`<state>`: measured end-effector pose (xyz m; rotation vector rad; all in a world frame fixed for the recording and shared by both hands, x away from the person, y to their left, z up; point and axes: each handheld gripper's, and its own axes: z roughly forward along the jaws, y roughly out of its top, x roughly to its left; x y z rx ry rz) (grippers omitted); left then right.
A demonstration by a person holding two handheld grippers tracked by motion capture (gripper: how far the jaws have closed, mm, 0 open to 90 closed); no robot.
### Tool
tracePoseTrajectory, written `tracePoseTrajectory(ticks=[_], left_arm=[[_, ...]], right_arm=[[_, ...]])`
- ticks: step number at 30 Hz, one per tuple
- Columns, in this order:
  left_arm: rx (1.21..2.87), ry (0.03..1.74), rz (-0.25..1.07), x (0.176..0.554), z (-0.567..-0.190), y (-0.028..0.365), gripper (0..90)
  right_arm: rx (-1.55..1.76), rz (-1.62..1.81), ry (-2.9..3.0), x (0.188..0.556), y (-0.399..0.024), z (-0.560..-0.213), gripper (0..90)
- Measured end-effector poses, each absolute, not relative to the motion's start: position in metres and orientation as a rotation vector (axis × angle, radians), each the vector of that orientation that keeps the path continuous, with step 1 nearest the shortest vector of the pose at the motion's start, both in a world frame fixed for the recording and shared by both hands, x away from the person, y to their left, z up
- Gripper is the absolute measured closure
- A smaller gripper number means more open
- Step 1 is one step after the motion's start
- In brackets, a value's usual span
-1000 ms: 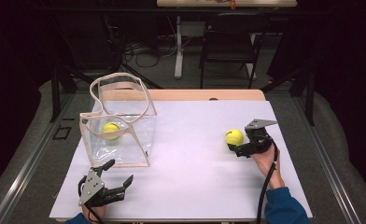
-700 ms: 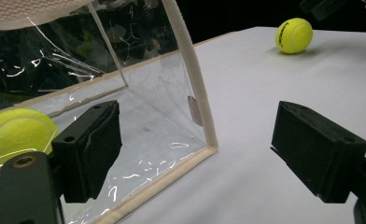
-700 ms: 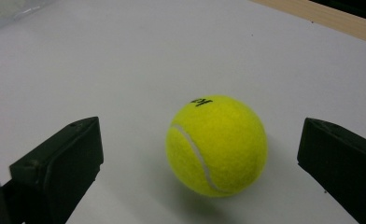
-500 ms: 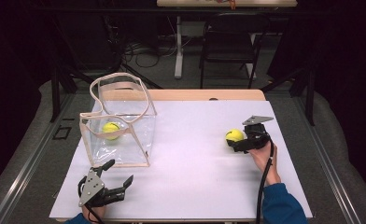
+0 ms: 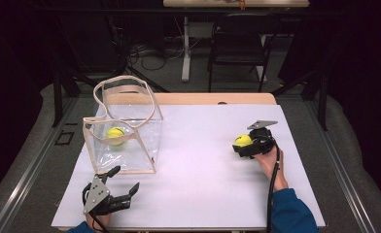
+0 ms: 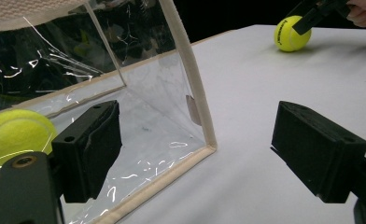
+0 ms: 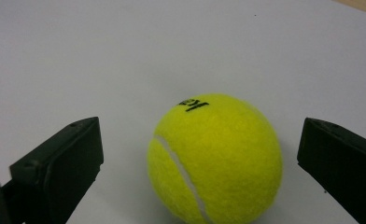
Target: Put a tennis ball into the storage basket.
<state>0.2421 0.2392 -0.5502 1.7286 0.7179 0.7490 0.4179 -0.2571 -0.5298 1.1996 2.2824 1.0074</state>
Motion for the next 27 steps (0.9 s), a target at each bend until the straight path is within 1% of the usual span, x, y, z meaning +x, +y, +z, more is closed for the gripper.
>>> tracePoseTrajectory(ticks=[12,14,16,20,22,27], left_arm=[[1.733,0.715,0.744,0.242,-0.550,0.239,15.8],[1.734,0.712,0.747,0.242,-0.550,0.239,15.8],[1.732,0.715,0.746,0.242,-0.550,0.239,15.8],[1.735,0.714,0.746,0.242,-0.550,0.239,15.8],[1.732,0.716,0.745,0.242,-0.550,0.239,15.8],[1.735,0.714,0.745,0.241,-0.550,0.239,15.8]], right_arm=[[1.255,1.012,2.287,0.421,-0.256,-0.536,0.8],[1.261,0.994,2.283,0.421,-0.257,-0.538,8.4],[1.280,1.009,2.279,0.422,-0.259,-0.539,13.4],[1.292,0.993,2.271,0.423,-0.261,-0.540,17.1],[1.294,0.976,2.273,0.423,-0.260,-0.540,23.8],[1.299,0.965,2.282,0.423,-0.260,-0.540,25.5]])
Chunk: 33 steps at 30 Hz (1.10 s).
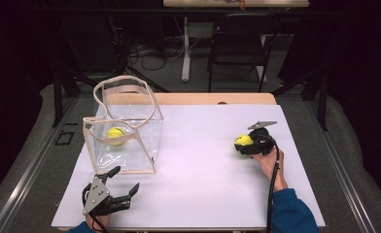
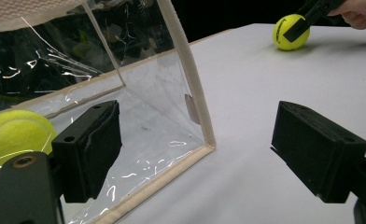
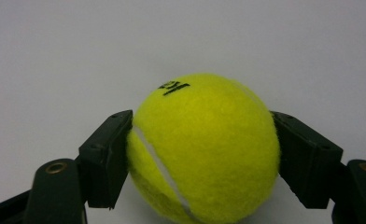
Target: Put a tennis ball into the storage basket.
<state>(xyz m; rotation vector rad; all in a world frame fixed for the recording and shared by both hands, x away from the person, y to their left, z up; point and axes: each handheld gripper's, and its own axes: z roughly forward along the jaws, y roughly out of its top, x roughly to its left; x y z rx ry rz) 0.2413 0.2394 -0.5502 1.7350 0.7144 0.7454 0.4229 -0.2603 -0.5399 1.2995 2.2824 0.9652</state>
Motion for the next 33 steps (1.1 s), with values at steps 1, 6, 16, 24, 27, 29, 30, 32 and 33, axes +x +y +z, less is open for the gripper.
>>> tracePoseTrajectory(ticks=[1,6,16,24,27,29,30,32,33], left_arm=[[1.733,0.715,0.744,0.242,-0.550,0.239,15.8],[1.736,0.713,0.747,0.241,-0.550,0.240,15.8],[1.736,0.712,0.750,0.241,-0.550,0.240,15.8],[1.735,0.713,0.751,0.241,-0.550,0.240,15.8],[1.735,0.711,0.751,0.241,-0.550,0.240,15.8],[1.735,0.711,0.751,0.241,-0.550,0.240,15.8],[1.735,0.711,0.751,0.241,-0.550,0.240,15.8],[1.735,0.711,0.751,0.241,-0.550,0.240,15.8],[1.735,0.714,0.750,0.241,-0.550,0.240,15.8]], right_arm=[[1.304,0.969,2.279,0.423,-0.260,-0.540,25.7],[1.300,0.987,2.253,0.421,-0.261,-0.537,26.0],[1.257,0.987,2.248,0.414,-0.254,-0.526,26.0],[1.229,0.996,2.268,0.411,-0.248,-0.520,26.1],[1.221,0.990,2.275,0.410,-0.246,-0.519,26.1],[1.216,0.994,2.276,0.410,-0.246,-0.519,26.1],[1.216,0.994,2.276,0.410,-0.246,-0.519,26.1],[1.216,0.994,2.276,0.410,-0.246,-0.519,26.1],[1.216,0.994,2.276,0.410,-0.246,-0.519,26.1]])
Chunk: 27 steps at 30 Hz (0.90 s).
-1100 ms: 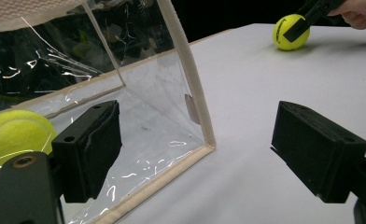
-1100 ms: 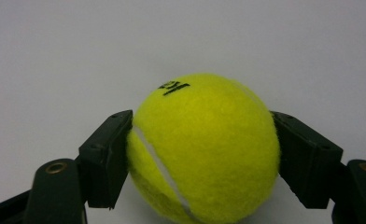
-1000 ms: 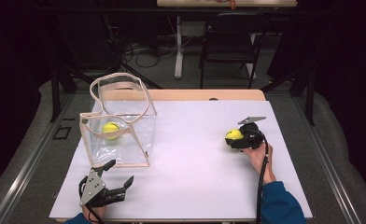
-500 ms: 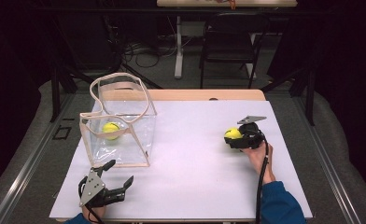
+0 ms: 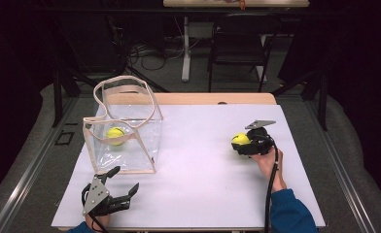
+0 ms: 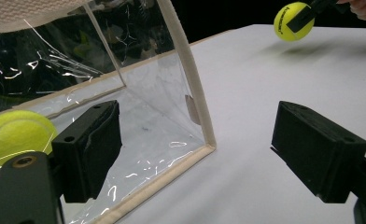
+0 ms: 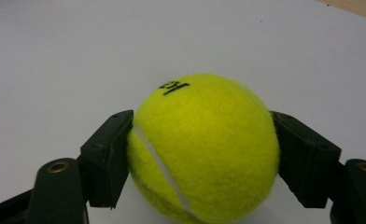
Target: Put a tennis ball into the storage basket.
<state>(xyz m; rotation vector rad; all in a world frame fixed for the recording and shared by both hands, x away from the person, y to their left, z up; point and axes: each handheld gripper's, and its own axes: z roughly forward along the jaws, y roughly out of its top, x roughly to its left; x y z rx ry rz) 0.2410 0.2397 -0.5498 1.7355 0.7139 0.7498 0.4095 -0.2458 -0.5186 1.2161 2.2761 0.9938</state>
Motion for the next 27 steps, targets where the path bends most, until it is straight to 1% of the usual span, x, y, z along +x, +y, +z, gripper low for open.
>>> tracePoseTrajectory(ticks=[2,16,27], left_arm=[[1.736,0.712,0.753,0.241,-0.550,0.240,15.8],[1.731,0.712,0.754,0.241,-0.549,0.239,15.8],[1.731,0.712,0.754,0.242,-0.549,0.239,15.8]], right_arm=[[1.192,0.991,2.288,0.407,-0.243,-0.512,26.1],[1.177,0.959,2.305,0.402,-0.238,-0.506,26.0],[1.155,0.958,2.321,0.399,-0.233,-0.494,26.1]])
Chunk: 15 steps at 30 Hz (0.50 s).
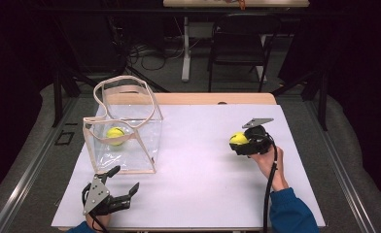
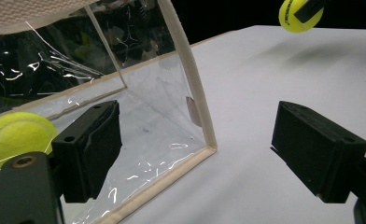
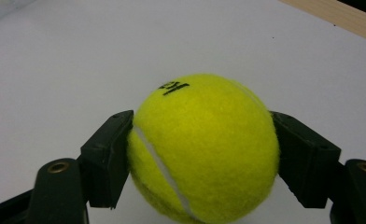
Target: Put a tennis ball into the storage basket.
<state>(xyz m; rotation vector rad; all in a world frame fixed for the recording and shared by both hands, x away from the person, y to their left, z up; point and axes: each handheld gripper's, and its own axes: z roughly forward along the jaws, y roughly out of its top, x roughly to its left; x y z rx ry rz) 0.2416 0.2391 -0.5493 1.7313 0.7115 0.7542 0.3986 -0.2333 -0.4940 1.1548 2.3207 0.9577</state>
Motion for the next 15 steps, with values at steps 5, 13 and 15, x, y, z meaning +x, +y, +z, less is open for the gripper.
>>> tracePoseTrajectory(ticks=[5,13,15], left_arm=[[1.727,0.717,0.755,0.241,-0.550,0.240,15.8],[1.729,0.715,0.752,0.242,-0.549,0.240,15.8],[1.729,0.714,0.754,0.242,-0.550,0.240,15.8]], right_arm=[[1.149,0.975,2.319,0.399,-0.231,-0.490,26.2],[1.123,0.995,2.335,0.398,-0.223,-0.483,26.2],[1.118,0.993,2.339,0.398,-0.223,-0.482,26.2]])
